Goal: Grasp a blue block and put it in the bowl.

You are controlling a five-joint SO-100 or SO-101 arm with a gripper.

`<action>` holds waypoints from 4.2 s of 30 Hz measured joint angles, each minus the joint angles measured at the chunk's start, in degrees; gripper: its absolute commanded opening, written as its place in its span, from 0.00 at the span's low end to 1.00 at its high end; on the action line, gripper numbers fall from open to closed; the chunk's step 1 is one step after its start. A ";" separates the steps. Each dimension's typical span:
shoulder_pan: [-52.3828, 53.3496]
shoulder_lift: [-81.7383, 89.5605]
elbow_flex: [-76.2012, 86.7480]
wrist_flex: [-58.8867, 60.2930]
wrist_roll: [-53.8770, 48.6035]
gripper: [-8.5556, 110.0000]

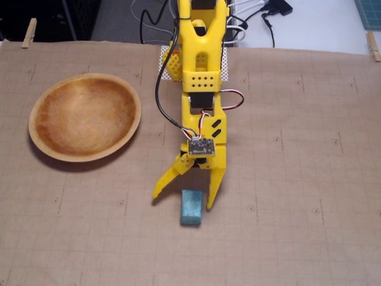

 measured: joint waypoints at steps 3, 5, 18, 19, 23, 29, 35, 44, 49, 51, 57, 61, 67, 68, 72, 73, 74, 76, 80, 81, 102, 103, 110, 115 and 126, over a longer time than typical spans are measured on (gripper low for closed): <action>0.09 -1.67 -1.49 -0.62 0.09 0.46; 0.09 -2.20 -2.11 -0.70 0.09 0.46; 0.09 -3.52 -3.34 -0.79 0.09 0.45; 0.09 -3.78 -3.78 -1.05 0.09 0.45; 0.09 -4.57 -4.92 -1.05 0.09 0.39; 0.09 -4.57 -4.92 -1.05 0.09 0.26; 0.44 -4.57 -5.27 -1.14 -0.35 0.18; 0.44 -4.57 -5.36 -1.14 0.00 0.08; 0.44 -4.57 -5.36 -1.23 0.00 0.05; 0.44 -4.57 -5.36 -1.23 0.00 0.05; 0.44 -3.60 -4.83 -1.05 0.00 0.05; 0.09 0.44 -1.41 -1.05 0.00 0.05; -1.41 8.79 3.25 -1.05 0.09 0.04; -1.58 10.20 3.96 -1.05 0.09 0.04; -1.14 17.93 7.56 -1.05 0.09 0.04; -1.14 19.16 7.91 -1.05 0.09 0.04; -1.14 20.74 8.53 -1.05 0.09 0.04; -1.14 25.93 10.02 0.88 0.09 0.04; -1.14 34.10 10.28 7.38 0.26 0.04; -1.14 36.56 10.28 9.58 0.26 0.04; 11.25 66.88 3.25 44.47 0.35 0.04; 13.10 68.73 3.25 45.97 -0.53 0.04; 21.53 72.77 3.25 50.10 -5.10 0.04; 30.32 72.77 3.25 53.00 -5.80 0.05; 39.99 73.39 3.34 54.40 -5.80 0.05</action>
